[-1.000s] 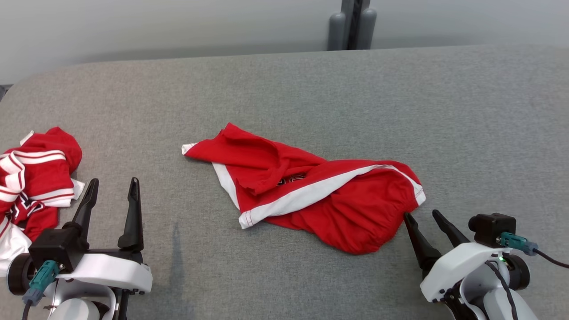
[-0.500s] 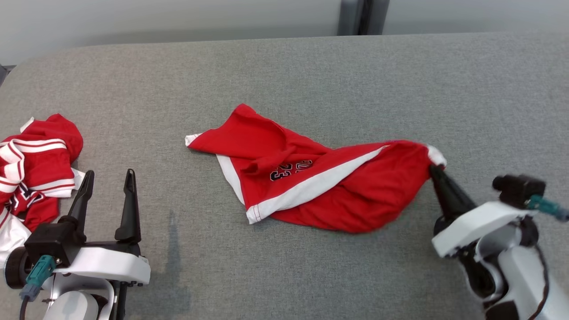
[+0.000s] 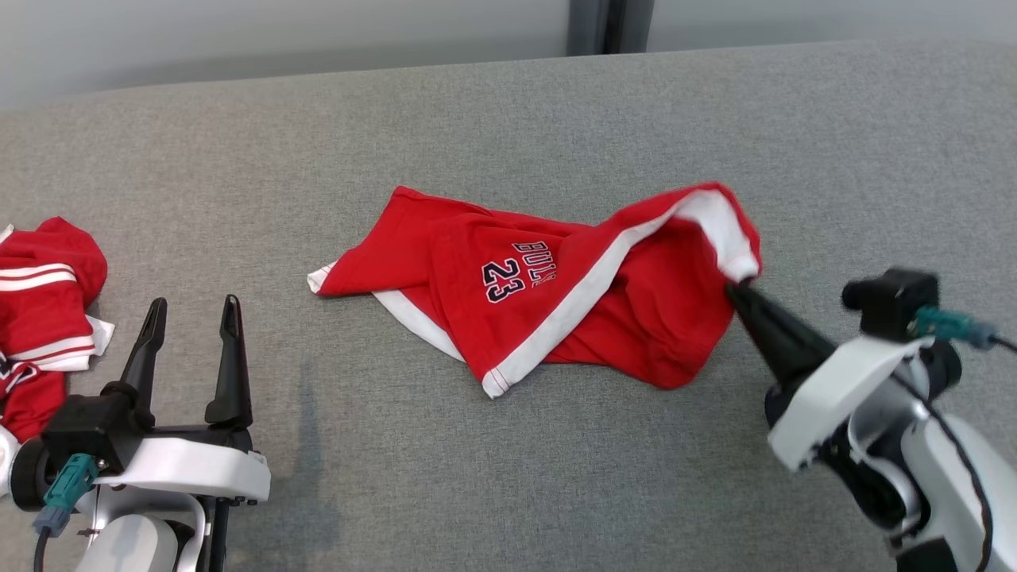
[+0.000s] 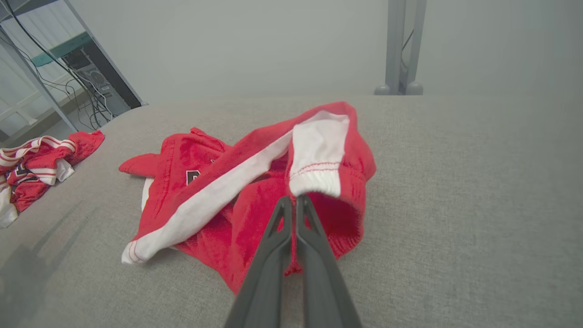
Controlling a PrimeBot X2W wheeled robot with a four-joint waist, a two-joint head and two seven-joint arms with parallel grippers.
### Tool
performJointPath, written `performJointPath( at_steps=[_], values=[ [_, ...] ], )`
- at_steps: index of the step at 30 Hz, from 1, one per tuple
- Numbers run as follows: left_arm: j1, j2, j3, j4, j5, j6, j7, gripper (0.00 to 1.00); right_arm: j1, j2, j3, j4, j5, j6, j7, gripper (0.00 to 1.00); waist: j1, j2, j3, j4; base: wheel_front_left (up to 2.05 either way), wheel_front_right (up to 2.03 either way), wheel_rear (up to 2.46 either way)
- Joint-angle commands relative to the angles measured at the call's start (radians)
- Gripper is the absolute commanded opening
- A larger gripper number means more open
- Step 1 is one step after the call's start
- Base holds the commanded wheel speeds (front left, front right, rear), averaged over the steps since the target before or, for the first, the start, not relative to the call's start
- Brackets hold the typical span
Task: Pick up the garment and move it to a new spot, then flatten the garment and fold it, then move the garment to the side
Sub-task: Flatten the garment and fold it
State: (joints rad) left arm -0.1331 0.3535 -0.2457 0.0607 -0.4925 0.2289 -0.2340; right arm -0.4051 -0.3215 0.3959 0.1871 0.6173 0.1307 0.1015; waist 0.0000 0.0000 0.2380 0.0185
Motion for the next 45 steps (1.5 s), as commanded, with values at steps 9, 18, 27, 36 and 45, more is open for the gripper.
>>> performJointPath(
  at_steps=[9,18,27,36,45],
  values=[
    [-0.035,-0.003,-0.004,0.013,-0.005,-0.01,-0.011,1.0,0.132,-0.013,0.022,0.089,-0.026,0.0,0.031,0.0,0.0,0.0,0.021,-0.017,0.0,0.0,0.0],
    [-0.047,-0.004,-0.015,0.026,-0.007,-0.018,-0.011,1.0,0.12,0.028,-0.034,0.182,-0.036,0.0,-0.083,1.0,0.0,0.0,0.014,-0.017,0.0,0.0,0.0],
    [-0.013,-0.008,-0.011,0.03,-0.014,-0.004,-0.014,1.0,0.181,0.044,-0.223,0.139,-0.136,0.0,-0.188,1.0,0.0,0.0,-0.03,-0.022,0.0,0.0,0.0],
    [0.016,-0.012,-0.024,0.016,-0.006,0.01,-0.009,1.0,0.177,0.144,-0.409,-0.033,-0.347,0.0,-0.274,1.0,0.0,0.0,-0.084,-0.024,0.0,0.0,0.0],
    [0.043,-0.01,-0.054,0.015,0.001,0.012,0.008,1.0,0.246,0.197,-0.398,-0.109,-0.395,0.0,-0.218,1.0,0.0,0.0,-0.131,-0.017,0.0,0.0,0.0]
  ],
)
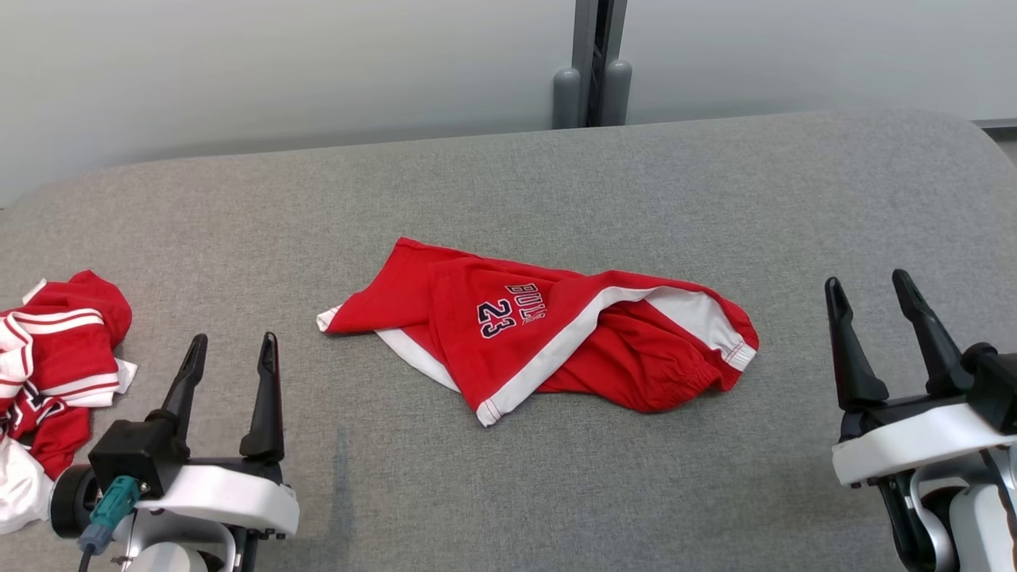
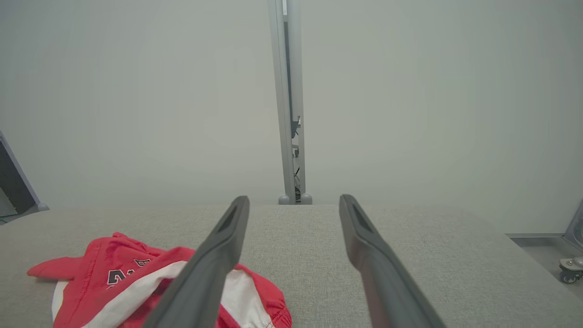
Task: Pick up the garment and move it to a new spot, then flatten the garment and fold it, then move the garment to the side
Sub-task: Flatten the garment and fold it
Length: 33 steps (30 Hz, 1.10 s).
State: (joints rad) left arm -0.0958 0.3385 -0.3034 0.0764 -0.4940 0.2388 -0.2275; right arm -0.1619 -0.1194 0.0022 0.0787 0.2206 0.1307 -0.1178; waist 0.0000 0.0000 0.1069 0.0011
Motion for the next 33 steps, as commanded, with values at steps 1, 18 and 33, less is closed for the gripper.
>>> performJointPath(
  at_steps=[1,18,33],
  values=[
    [0.005,0.005,0.001,-0.001,0.004,0.003,0.004,1.0,0.009,-0.001,-0.005,-0.004,0.002,0.0,0.001,1.0,0.0,0.0,-0.001,0.001,0.0,0.0,0.0],
    [-0.09,-0.014,-0.12,-0.006,0.02,-0.063,0.105,1.0,0.004,0.015,0.015,-0.004,0.019,0.0,0.019,1.0,0.0,0.0,0.041,-0.016,0.0,0.0,0.0],
    [-0.138,-0.119,-0.287,0.195,-0.044,-0.191,0.253,1.0,-0.031,0.027,0.058,0.05,0.042,0.0,-0.006,1.0,0.0,0.0,0.118,-0.094,0.0,0.0,0.0]
  ],
)
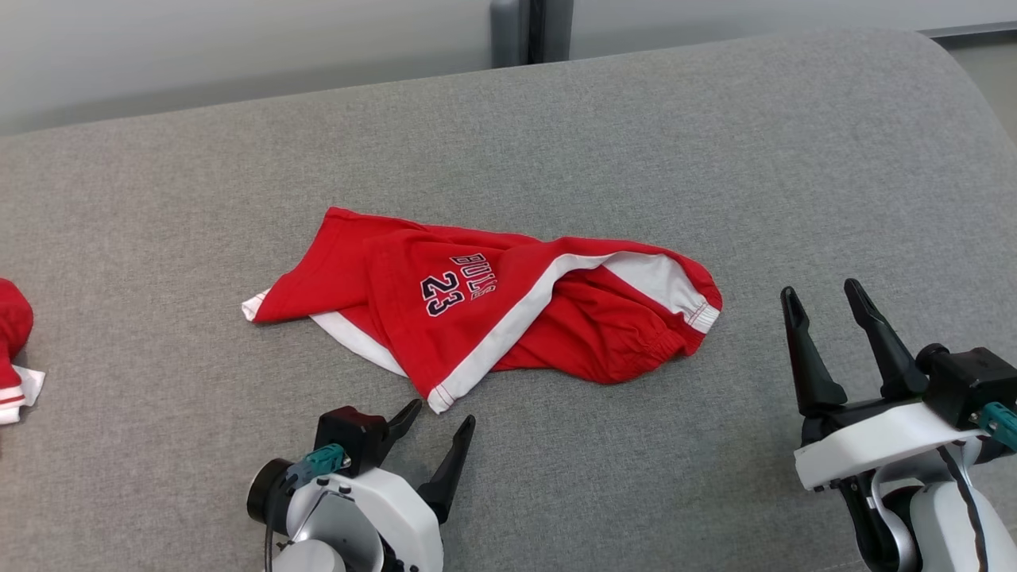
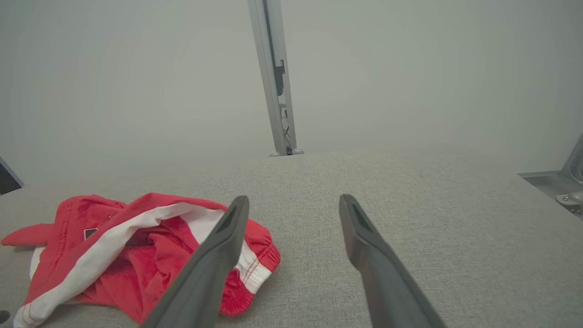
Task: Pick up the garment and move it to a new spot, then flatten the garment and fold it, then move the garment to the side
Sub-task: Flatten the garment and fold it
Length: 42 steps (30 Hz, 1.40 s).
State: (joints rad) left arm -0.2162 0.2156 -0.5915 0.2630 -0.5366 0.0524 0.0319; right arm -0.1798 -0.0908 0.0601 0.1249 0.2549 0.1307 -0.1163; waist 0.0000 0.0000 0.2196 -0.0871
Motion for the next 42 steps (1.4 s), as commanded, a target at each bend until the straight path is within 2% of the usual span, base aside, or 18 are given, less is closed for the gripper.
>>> performJointPath(
  at_steps=[1,4,5,6,7,11,19,32,33,35,36,42],
  values=[
    [-0.022,0.002,0.001,0.019,-0.004,-0.006,-0.006,1.0,-0.014,-0.001,0.001,0.006,0.009,0.0,-0.009,1.0,0.0,0.0,0.007,-0.008,0.0,0.0,0.0],
    [-0.03,-0.001,0.005,0.036,-0.009,-0.01,-0.016,0.95,-0.016,-0.001,0.003,0.011,0.011,0.0,-0.01,1.0,0.0,0.0,0.01,-0.012,0.0,0.0,0.0],
    [-0.033,-0.002,0.006,0.045,-0.009,-0.013,-0.019,0.7,-0.017,-0.001,0.003,0.013,0.012,0.0,-0.01,1.0,0.0,0.0,0.012,-0.013,0.0,0.0,0.0],
    [-0.036,-0.004,0.007,0.052,-0.012,-0.017,-0.025,0.4,-0.017,-0.001,0.004,0.017,0.012,0.0,-0.01,1.0,0.0,0.0,0.013,-0.014,0.0,0.0,0.0],
    [-0.039,-0.006,0.009,0.058,-0.018,-0.019,-0.026,0.0,-0.018,-0.002,0.006,0.02,0.015,0.0,-0.008,1.0,0.0,0.0,0.014,-0.015,0.0,0.0,0.0],
    [-0.057,-0.005,0.007,0.093,-0.019,-0.031,-0.034,0.0,-0.021,-0.01,0.013,0.044,0.03,0.0,0.008,1.0,0.0,0.0,0.019,-0.016,0.0,0.0,0.0],
    [-0.07,0.001,0.014,0.104,-0.011,-0.023,-0.068,0.0,-0.037,-0.028,0.067,0.116,0.089,0.0,0.043,1.0,0.0,0.0,0.021,-0.008,0.0,0.0,0.0],
    [-0.1,0.0,-0.008,0.086,0.0,-0.025,-0.067,0.0,-0.195,-0.047,0.231,0.377,0.282,0.0,0.028,1.0,0.0,0.0,0.043,0.035,0.0,0.0,0.0],
    [-0.102,-0.001,-0.009,0.085,0.0,-0.027,-0.069,0.0,-0.208,-0.054,0.243,0.393,0.293,0.0,0.023,0.74,0.0,0.0,0.045,0.04,0.0,0.0,0.0],
    [-0.105,-0.001,-0.01,0.084,0.0,-0.027,-0.075,0.0,-0.227,-0.061,0.267,0.414,0.326,0.0,0.018,0.06,0.0,0.0,0.046,0.048,0.0,0.0,0.0],
    [-0.105,-0.001,-0.009,0.082,0.001,-0.025,-0.078,0.0,-0.237,-0.07,0.278,0.421,0.334,0.0,0.01,0.0,0.0,0.0,0.046,0.052,0.0,0.0,0.0],
    [-0.124,0.021,0.018,0.026,0.014,-0.001,-0.125,0.0,-0.26,-0.137,0.315,0.391,0.356,0.0,-0.006,0.0,0.0,0.0,0.046,0.066,0.0,0.0,0.0]
  ],
)
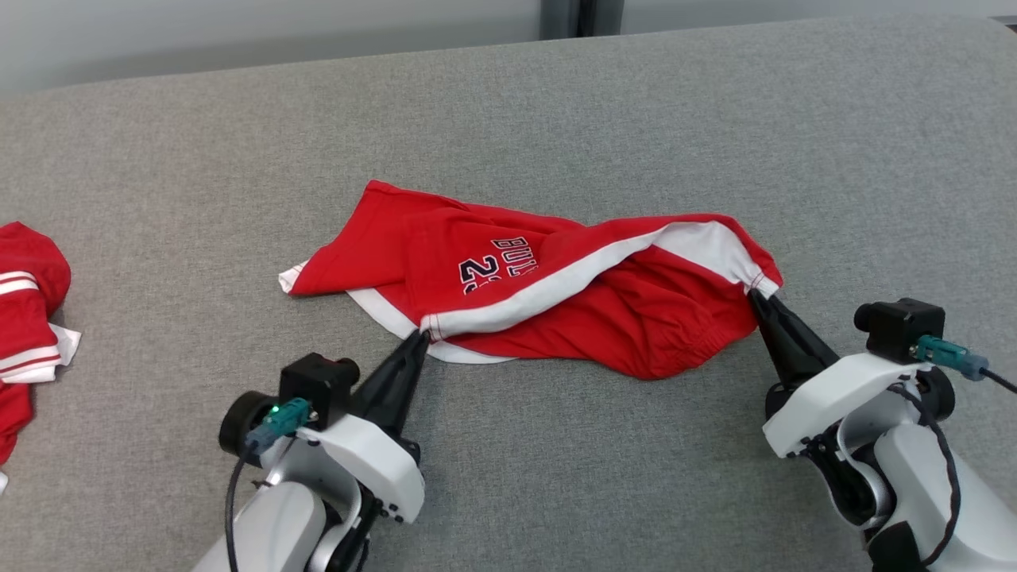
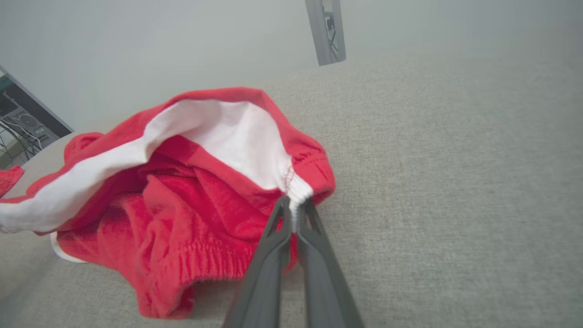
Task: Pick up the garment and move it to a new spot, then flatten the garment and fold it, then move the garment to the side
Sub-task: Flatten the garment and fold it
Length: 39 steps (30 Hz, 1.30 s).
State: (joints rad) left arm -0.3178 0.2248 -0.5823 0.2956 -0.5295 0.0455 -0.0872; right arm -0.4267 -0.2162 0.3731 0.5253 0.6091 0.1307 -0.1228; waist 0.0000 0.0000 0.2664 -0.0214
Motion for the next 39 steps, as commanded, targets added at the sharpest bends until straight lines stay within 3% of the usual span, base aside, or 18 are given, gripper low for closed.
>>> performJointPath(
  at_steps=[1,6,12,18,22,31,39],
  values=[
    [-0.028,0.019,0.016,-0.027,0.013,0.012,-0.015,0.0,-0.016,-0.027,0.007,-0.025,-0.005,0.0,0.009,0.0,0.0,0.0,-0.001,-0.001,0.0,0.0,0.0],
    [-0.055,0.072,0.054,-0.133,0.039,0.041,-0.034,0.0,-0.029,-0.093,0.029,-0.135,-0.015,0.0,0.057,0.0,0.0,0.0,-0.009,-0.01,0.0,0.0,0.0],
    [-0.159,0.183,0.135,-0.377,0.099,0.087,-0.006,0.0,-0.073,-0.187,-0.043,-0.408,0.001,0.0,0.183,0.0,0.0,0.0,-0.031,-0.024,0.0,0.0,0.0],
    [-0.313,0.235,0.196,-0.533,0.139,0.106,0.05,0.0,-0.102,-0.222,-0.141,-0.601,-0.002,0.0,0.305,0.0,0.0,0.0,-0.057,-0.014,0.0,0.0,0.0],
    [-0.389,0.247,0.204,-0.58,0.152,0.106,0.095,0.0,-0.104,-0.212,-0.186,-0.676,-0.007,0.0,0.37,0.0,0.0,0.0,-0.066,-0.014,0.0,0.0,0.0],
    [-0.482,0.22,0.191,-0.531,0.121,0.082,0.128,0.0,-0.124,-0.172,-0.23,-0.714,-0.008,0.0,0.421,0.0,0.0,0.0,-0.049,-0.014,0.0,0.0,0.0],
    [-0.728,0.148,0.148,-0.28,0.1,-0.01,0.13,0.0,-0.331,-0.135,-0.207,-0.569,0.009,0.0,0.383,0.0,0.0,0.0,0.051,-0.005,0.0,0.0,0.0]
  ],
)
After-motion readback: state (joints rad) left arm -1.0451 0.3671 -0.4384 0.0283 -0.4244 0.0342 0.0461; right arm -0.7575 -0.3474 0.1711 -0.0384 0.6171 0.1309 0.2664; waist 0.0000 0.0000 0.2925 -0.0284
